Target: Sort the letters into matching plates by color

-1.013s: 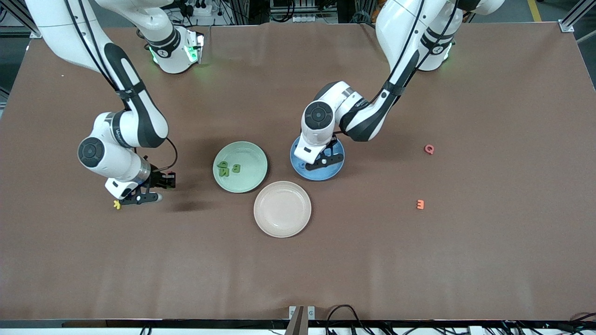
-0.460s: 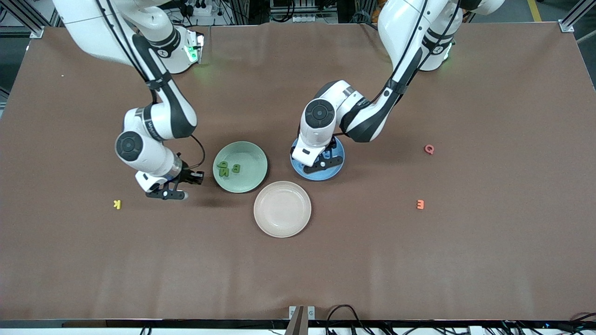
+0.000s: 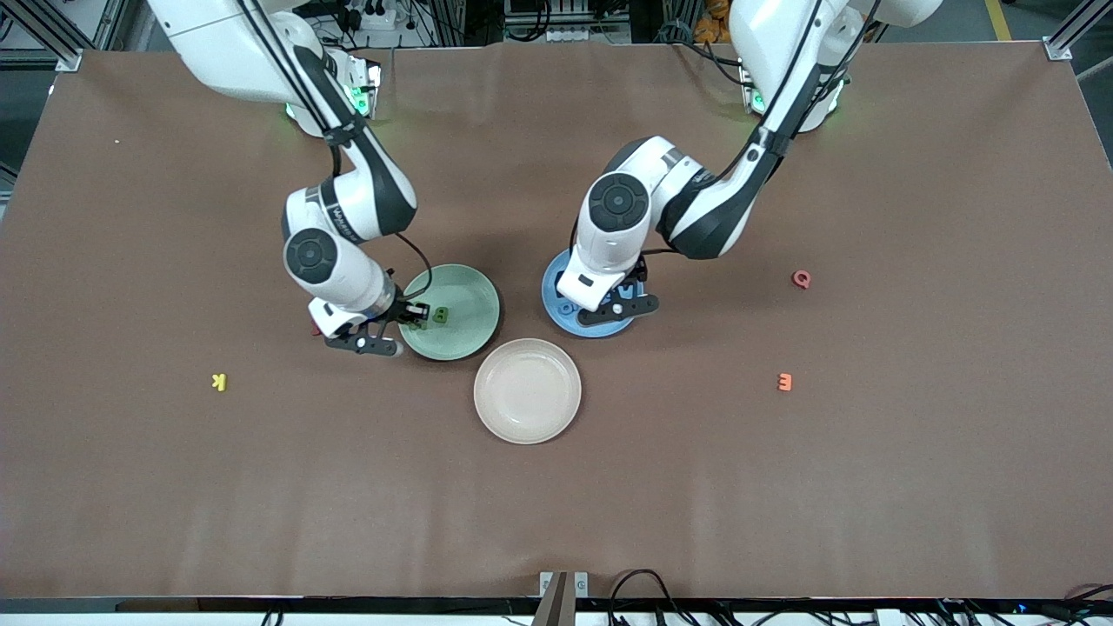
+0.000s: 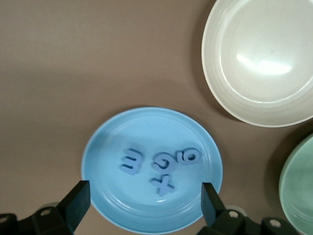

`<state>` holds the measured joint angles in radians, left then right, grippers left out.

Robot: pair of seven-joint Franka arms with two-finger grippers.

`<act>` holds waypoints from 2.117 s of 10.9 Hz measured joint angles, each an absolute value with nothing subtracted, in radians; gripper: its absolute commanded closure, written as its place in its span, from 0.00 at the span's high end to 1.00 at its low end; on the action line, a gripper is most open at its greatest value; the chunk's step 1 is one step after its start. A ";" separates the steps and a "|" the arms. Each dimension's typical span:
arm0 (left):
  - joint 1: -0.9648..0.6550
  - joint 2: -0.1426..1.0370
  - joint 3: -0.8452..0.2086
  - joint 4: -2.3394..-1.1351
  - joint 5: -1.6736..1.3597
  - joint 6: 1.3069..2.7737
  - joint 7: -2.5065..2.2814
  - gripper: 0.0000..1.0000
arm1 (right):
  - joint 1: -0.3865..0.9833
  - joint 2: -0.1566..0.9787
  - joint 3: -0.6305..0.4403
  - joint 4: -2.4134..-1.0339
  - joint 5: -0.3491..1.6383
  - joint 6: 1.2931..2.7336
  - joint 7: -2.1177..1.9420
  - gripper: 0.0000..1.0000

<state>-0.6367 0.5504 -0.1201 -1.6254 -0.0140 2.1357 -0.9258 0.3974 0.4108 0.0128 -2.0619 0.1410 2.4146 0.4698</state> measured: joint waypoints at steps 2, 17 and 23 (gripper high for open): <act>-0.609 0.511 -0.117 -1.625 -0.014 2.088 -0.838 1.00 | 0.447 0.413 0.019 -2.062 0.141 2.408 0.538 0.65; -0.126 0.233 -0.304 -1.627 0.037 1.868 -0.446 1.00 | 0.266 0.416 -0.071 -2.045 0.101 2.404 0.169 1.00; -0.073 0.106 -0.214 -1.626 0.037 1.787 -0.210 1.00 | 0.052 0.415 -0.107 -2.020 0.016 2.366 0.026 1.00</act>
